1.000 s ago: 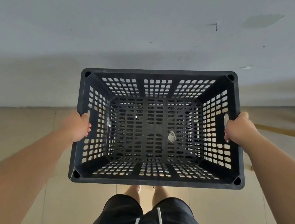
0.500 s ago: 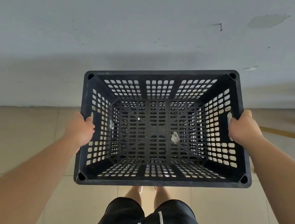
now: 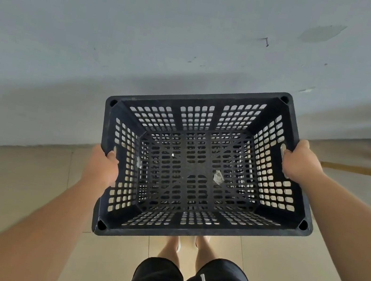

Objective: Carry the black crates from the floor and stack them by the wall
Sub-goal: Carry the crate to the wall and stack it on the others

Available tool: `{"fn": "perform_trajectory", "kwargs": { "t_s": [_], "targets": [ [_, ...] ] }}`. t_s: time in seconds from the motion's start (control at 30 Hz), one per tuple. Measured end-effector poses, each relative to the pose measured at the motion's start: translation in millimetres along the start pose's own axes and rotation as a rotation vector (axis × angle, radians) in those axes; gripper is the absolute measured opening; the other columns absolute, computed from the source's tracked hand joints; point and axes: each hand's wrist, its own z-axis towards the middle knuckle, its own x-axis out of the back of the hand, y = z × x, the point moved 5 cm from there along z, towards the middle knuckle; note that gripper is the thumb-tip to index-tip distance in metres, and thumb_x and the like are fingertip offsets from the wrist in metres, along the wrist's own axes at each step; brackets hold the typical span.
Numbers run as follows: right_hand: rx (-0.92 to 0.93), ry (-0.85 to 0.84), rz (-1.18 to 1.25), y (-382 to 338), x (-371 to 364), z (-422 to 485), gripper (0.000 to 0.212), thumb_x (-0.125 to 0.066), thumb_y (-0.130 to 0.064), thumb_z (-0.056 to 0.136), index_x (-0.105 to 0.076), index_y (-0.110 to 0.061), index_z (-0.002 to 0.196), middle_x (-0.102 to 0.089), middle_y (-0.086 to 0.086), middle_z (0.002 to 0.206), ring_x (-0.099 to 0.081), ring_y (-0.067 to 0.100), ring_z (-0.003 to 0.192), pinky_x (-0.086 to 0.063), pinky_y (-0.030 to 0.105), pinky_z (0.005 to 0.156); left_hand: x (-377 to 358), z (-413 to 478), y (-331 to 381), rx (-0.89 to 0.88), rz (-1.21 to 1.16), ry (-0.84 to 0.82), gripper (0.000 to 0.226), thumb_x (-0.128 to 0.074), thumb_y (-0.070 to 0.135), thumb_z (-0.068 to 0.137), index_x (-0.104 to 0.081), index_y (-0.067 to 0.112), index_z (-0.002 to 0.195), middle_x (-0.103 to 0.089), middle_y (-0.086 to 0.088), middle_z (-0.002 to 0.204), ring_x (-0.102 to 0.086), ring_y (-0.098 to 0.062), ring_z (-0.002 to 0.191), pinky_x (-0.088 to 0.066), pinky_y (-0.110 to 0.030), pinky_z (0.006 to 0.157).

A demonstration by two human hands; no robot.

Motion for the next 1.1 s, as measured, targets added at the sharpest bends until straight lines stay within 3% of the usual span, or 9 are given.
{"fn": "perform_trajectory", "kwargs": {
  "t_s": [0.2,0.33,0.43,0.53,0.63,0.73,0.83,1.1],
  "targets": [
    [-0.052,-0.022,0.038,-2,3,-6,0.038,-0.047,-0.027,0.107,-0.035,-0.007,0.137,-0.061,0.022,0.118,-0.065,0.039,0.099,-0.058,0.051,0.078,7,3,3,0.024,0.031,-0.077,0.03,-0.046,0.026,0.107,-0.043,0.013,0.134,-0.061,-0.011,0.122,-0.062,-0.03,0.101,-0.055,-0.048,0.089],
    [-0.032,0.022,0.01,-12,14,-22,0.053,-0.052,-0.032,0.102,-0.03,-0.011,0.146,-0.049,0.023,0.136,-0.054,0.044,0.118,-0.052,0.059,0.097,14,-20,17,-0.083,0.16,-0.03,0.063,-0.057,0.02,0.1,-0.025,0.019,0.154,-0.045,-0.014,0.139,-0.054,-0.031,0.108,-0.055,-0.041,0.075],
    [0.059,0.091,-0.096,-21,23,-42,0.062,-0.054,-0.025,0.097,-0.027,-0.013,0.152,-0.04,0.022,0.145,-0.042,0.042,0.132,-0.042,0.057,0.108,13,-49,40,-0.291,0.435,0.024,0.081,-0.062,0.023,0.097,-0.013,0.02,0.161,-0.026,-0.014,0.157,-0.037,-0.035,0.138,-0.043,-0.049,0.108],
    [0.113,0.066,-0.073,-25,28,-64,0.069,-0.056,-0.02,0.092,-0.027,-0.014,0.155,-0.039,0.021,0.147,-0.04,0.041,0.135,-0.041,0.057,0.11,5,-66,67,-0.412,0.522,-0.039,0.078,-0.061,0.027,0.096,-0.018,0.024,0.161,-0.024,-0.011,0.162,-0.028,-0.034,0.147,-0.032,-0.053,0.117],
    [0.132,0.058,-0.044,-20,34,-92,0.07,-0.057,-0.021,0.092,-0.028,-0.017,0.156,-0.038,0.019,0.15,-0.036,0.04,0.139,-0.038,0.057,0.113,-5,-77,94,-0.524,0.552,-0.15,0.068,-0.058,0.029,0.096,-0.029,0.024,0.158,-0.03,-0.008,0.161,-0.035,-0.033,0.144,-0.036,-0.053,0.114],
    [0.112,0.074,-0.051,-12,33,-123,0.068,-0.055,-0.022,0.093,-0.029,-0.02,0.156,-0.038,0.017,0.151,-0.036,0.039,0.139,-0.04,0.056,0.111,-18,-89,117,-0.637,0.598,-0.308,0.062,-0.055,0.029,0.098,-0.036,0.02,0.156,-0.035,-0.007,0.16,-0.042,-0.03,0.14,-0.041,-0.044,0.11],
    [0.057,0.12,-0.039,4,28,-156,0.065,-0.054,-0.025,0.095,-0.029,-0.022,0.155,-0.04,0.015,0.151,-0.038,0.039,0.138,-0.042,0.056,0.11,-29,-108,137,-0.777,0.645,-0.392,0.059,-0.053,0.031,0.099,-0.037,0.019,0.154,-0.037,-0.005,0.158,-0.047,-0.027,0.136,-0.043,-0.039,0.103],
    [-0.159,0.236,0.09,77,-4,-258,0.054,-0.052,-0.032,0.098,-0.034,-0.024,0.148,-0.042,0.011,0.147,-0.041,0.036,0.133,-0.04,0.054,0.108,-62,-197,151,-1.156,0.822,-0.526,0.06,-0.052,0.039,0.098,-0.036,0.023,0.153,-0.037,-0.004,0.156,-0.048,-0.027,0.133,-0.049,-0.045,0.101]
  ]
}}
